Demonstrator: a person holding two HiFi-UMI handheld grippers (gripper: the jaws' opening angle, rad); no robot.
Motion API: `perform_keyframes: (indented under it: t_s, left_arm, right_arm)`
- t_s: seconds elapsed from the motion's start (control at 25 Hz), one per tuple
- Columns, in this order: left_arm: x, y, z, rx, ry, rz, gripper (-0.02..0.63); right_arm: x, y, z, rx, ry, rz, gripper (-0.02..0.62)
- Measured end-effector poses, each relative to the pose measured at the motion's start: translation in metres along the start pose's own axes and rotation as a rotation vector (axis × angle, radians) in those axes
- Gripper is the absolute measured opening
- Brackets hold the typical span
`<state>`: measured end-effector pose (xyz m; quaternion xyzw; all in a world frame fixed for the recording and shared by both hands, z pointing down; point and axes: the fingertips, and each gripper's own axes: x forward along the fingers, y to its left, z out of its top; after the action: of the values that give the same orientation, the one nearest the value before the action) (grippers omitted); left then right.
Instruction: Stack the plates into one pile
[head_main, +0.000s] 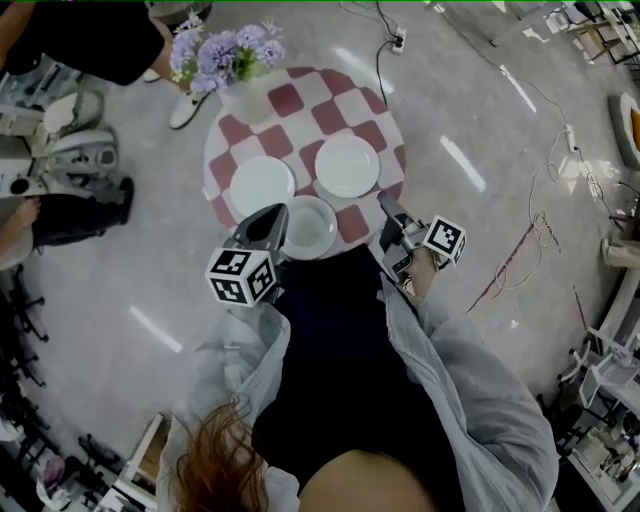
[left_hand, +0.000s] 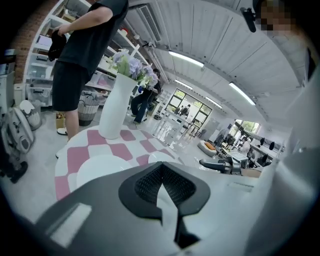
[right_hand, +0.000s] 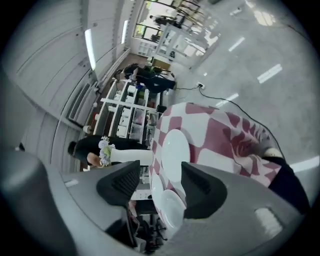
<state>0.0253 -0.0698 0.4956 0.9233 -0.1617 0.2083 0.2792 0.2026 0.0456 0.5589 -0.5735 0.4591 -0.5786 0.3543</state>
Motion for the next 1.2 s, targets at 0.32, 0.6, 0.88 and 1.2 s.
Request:
perform_keyframes:
  t_s: [0.32, 0.6, 0.88, 1.2]
  left_arm:
    - [0.011, 0.006, -0.026, -0.107, 0.023, 0.070, 0.018]
    - [0.008, 0.007, -0.029, -0.157, -0.001, 0.124, 0.018]
    - [-0.001, 0.014, -0.027, -0.185, -0.040, 0.180, 0.018]
    - [-0.010, 0.019, -0.028, -0.213, -0.068, 0.221, 0.018]
  right_arm:
    - [0.014, -0.053, 0.021, 0.165, 0.018, -0.029, 0.299]
    - [0.044, -0.043, 0.022, 0.125, 0.118, -0.003, 0.288]
    - [0.061, -0.053, 0.020, 0.100, 0.132, -0.197, 0.170]
    - [0.058, -0.069, 0.020, 0.099, 0.140, -0.284, 0.040]
